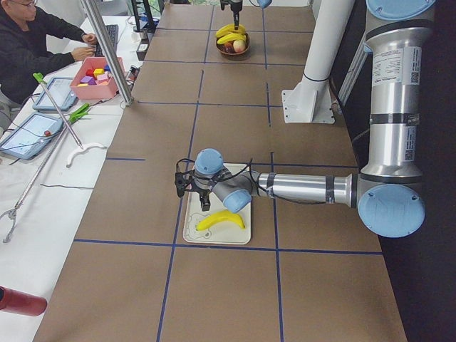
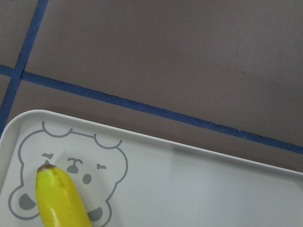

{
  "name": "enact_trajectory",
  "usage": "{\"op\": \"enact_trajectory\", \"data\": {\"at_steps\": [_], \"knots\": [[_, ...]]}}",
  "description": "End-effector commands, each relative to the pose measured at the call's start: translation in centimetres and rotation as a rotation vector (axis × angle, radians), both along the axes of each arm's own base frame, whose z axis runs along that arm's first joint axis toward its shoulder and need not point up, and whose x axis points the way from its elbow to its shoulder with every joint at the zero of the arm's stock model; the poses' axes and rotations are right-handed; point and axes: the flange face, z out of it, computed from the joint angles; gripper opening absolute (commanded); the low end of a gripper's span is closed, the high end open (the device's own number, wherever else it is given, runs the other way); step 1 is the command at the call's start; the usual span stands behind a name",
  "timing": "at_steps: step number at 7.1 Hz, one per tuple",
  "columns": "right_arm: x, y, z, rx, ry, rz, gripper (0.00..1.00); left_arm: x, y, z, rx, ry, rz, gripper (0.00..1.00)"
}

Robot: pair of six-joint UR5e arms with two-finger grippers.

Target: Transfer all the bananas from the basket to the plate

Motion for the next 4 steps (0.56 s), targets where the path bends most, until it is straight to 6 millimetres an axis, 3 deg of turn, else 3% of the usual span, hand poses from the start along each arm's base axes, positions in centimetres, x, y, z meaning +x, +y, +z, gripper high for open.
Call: {"op": "enact_trajectory", "data": {"at_steps": [1,2,3,4], "knots": [[5.0,1.4,-7.4,0.094,-0.049,0.068,0.00,-0.1,0.1,0.0,0.002,0.002,0.000,0.99],[4.0,1.9,-9.9,0.070,-0.184,0.017,0.00,0.0,0.1,-0.6,0.010,0.009,0.001,0.99],[2.2,-0.3,-11.9,0.015,-0.295,0.013,0.01,0.5,-0.5,-1.4,0.013,0.020,-0.001,0.99],[-1.9,-1.7,-14.9,-0.020,-0.377,0.011,0.01,1.7,-2.6,-4.7,-0.023,0.073,-0.060,0.99]]}}
